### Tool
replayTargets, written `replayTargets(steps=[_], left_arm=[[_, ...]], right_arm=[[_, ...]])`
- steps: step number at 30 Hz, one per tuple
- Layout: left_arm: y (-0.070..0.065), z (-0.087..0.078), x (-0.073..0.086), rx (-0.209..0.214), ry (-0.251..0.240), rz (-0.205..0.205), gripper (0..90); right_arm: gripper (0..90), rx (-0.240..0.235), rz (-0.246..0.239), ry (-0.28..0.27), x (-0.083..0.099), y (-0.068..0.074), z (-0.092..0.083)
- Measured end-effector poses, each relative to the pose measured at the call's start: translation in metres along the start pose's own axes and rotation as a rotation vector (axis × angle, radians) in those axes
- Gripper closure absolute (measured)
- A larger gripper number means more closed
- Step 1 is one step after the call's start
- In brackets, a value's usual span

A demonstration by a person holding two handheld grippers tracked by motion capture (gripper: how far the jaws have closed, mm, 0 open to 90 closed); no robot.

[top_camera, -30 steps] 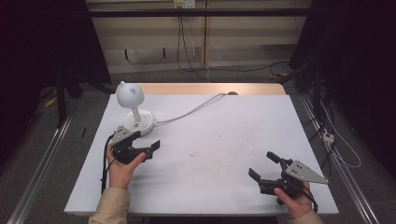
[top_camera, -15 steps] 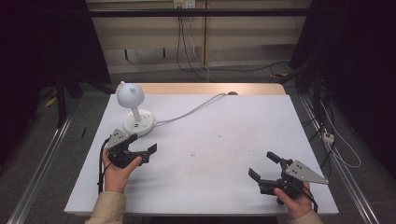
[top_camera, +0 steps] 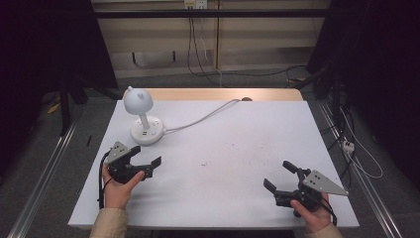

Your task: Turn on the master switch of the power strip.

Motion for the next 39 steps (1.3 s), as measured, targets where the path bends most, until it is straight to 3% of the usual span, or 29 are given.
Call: replayTargets(steps=[39], left_arm=[[0.005,-0.022,0.013,-0.011,0.005,0.014,6.5]], right_arm=[[6.1,0.0,0.008,-0.001,-0.001,0.001,0.0]])
Point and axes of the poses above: each handheld gripper's, and its own axes: z roughly forward along the jaws, x roughly out of its underside, y roughly to its left, the point moved 10 cm from there along z, roughly forward along the jaws, and after that the axes turned 3 degrees about -y, right-handed, at the moved point
